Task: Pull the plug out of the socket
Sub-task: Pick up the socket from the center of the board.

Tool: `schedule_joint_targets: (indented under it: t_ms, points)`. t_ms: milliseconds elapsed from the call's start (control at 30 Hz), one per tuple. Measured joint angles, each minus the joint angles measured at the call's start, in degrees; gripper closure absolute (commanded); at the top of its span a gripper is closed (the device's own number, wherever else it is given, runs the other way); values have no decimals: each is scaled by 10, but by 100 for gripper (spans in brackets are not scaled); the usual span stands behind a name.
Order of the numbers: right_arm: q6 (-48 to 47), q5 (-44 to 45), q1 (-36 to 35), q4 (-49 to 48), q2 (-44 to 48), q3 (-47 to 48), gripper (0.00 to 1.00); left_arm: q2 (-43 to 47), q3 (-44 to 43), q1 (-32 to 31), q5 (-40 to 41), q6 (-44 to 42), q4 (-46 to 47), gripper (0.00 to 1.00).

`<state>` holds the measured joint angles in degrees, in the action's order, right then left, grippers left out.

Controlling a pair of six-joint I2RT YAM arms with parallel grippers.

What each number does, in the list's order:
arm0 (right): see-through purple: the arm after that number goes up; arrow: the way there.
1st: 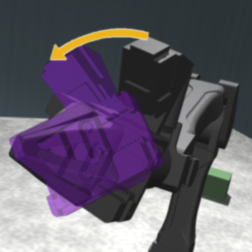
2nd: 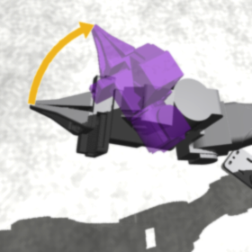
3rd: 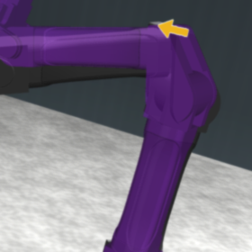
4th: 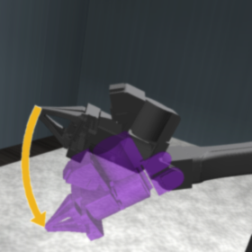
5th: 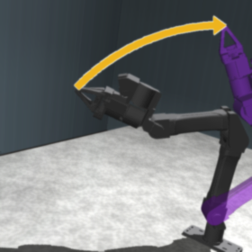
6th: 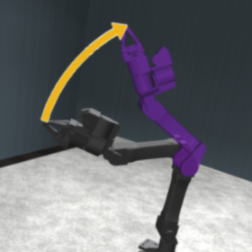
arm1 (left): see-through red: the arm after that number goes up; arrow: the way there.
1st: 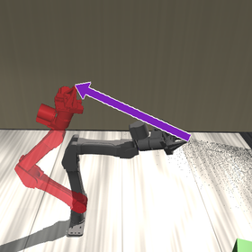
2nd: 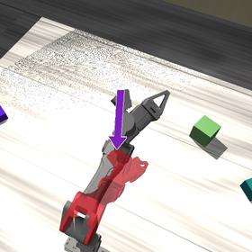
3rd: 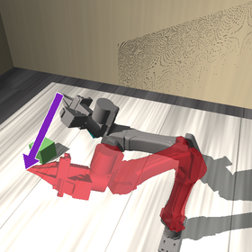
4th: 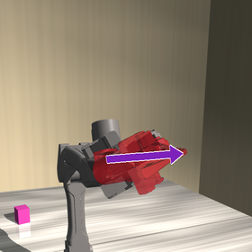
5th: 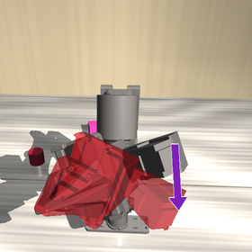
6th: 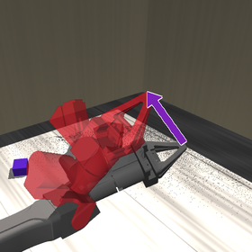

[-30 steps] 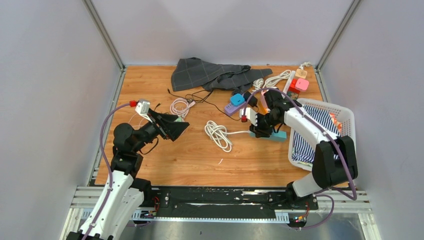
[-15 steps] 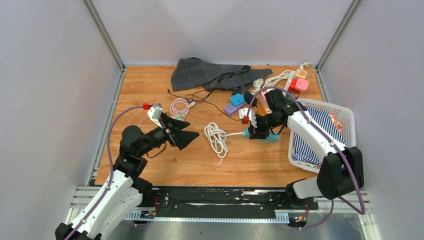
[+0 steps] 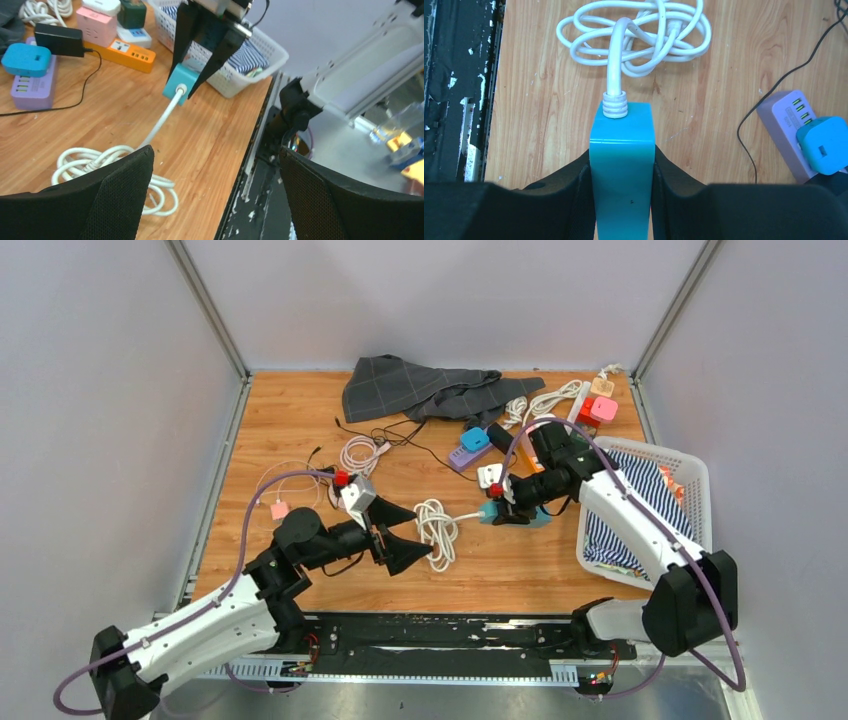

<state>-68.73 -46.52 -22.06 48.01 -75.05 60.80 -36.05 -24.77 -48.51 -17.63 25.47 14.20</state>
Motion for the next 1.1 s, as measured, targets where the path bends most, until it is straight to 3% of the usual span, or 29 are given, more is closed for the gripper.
schedule_joint_targets:
  t_ms: [300, 733, 800, 933, 1033, 1100]
  points:
    - [-27, -40, -1, 7, 52, -15, 100, -101, -38, -38, 0, -156, 3, 6]
    - [-44, -73, -1, 13, 69, -25, 100, -291, -125, -64, -14, -165, 7, 30]
    - [-45, -75, -1, 14, 70, -25, 100, -310, -130, -66, -21, -163, 7, 38]
    - [-47, -75, -1, 14, 70, -26, 100, -338, -133, -68, -31, -162, 7, 63]
    - [-48, -76, -1, 14, 70, -26, 100, -353, -134, -68, -40, -162, 7, 99]
    - [-49, -76, -1, 15, 70, -26, 100, -358, -135, -68, -45, -160, 7, 100]
